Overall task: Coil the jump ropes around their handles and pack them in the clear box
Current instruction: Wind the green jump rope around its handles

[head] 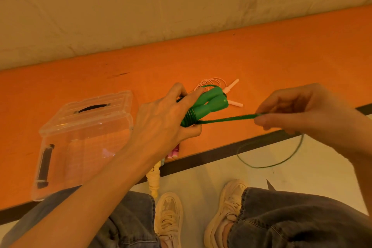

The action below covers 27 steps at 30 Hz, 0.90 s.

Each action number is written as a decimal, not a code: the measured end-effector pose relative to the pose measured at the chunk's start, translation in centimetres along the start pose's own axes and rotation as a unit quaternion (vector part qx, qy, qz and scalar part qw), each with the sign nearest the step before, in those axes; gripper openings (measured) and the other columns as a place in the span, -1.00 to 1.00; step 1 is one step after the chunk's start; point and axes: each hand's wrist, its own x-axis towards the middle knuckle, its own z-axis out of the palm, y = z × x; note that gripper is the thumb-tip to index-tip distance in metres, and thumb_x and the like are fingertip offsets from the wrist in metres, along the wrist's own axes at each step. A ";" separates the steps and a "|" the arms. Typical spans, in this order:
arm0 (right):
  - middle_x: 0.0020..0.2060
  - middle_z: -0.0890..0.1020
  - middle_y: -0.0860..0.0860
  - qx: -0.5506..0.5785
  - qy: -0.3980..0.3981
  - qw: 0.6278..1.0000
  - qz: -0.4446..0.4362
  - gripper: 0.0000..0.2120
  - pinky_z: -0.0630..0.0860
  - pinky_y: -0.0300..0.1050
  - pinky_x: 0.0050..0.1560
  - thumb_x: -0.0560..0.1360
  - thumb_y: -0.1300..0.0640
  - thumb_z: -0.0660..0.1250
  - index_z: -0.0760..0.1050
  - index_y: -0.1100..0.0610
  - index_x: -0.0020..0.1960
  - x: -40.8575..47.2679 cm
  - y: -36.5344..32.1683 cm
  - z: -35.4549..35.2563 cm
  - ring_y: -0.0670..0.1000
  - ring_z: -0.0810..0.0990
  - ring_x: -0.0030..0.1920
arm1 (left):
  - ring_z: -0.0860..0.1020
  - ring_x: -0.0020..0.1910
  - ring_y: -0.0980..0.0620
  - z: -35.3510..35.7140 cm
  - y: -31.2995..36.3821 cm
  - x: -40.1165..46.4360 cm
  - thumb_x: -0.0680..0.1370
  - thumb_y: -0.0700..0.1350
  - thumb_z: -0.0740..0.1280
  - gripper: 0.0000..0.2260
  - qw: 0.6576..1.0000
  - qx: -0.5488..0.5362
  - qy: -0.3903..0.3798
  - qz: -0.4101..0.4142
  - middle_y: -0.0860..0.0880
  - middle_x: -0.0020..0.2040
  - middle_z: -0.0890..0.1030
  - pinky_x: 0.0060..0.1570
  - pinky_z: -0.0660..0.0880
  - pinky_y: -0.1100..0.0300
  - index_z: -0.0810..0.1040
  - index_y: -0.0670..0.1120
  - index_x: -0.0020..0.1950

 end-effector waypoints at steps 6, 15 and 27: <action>-0.29 0.68 0.02 0.002 0.125 0.985 -0.117 -0.84 0.54 -0.26 -0.14 0.33 0.04 0.40 0.65 0.09 -0.16 1.4 0.0 1.1 -0.11 0.63 -0.26 | 0.43 -0.45 0.11 -0.3 1.0 -0.2 0.43 0.28 0.11 -0.35 0.997 0.005 -0.027 0.076 0.06 -0.05 0.56 -0.47 0.49 0.12 0.46 -0.05 0.39; -0.32 0.69 0.04 -0.024 0.114 0.989 -0.088 -0.81 0.55 -0.25 -0.16 0.33 0.03 0.44 0.68 0.13 -0.13 3.2 1.2 1.5 -0.05 0.65 -0.25 | 0.44 -0.45 0.18 -1.2 3.8 -1.2 0.44 0.29 0.14 -0.16 0.985 -0.128 -0.071 0.096 0.11 -0.05 0.61 -0.64 0.38 0.20 -0.02 -0.13 0.57; -0.28 0.70 0.00 -0.009 0.086 0.994 -0.069 -0.80 0.52 -0.29 -0.17 0.29 0.03 0.47 0.69 0.11 -0.15 3.7 1.6 1.8 -0.10 0.64 -0.21 | 0.42 -0.36 0.12 -1.2 2.8 -1.1 0.45 0.16 0.29 -0.47 0.969 -0.162 -0.077 0.167 0.00 0.16 0.36 -0.55 0.28 0.29 0.42 0.03 0.39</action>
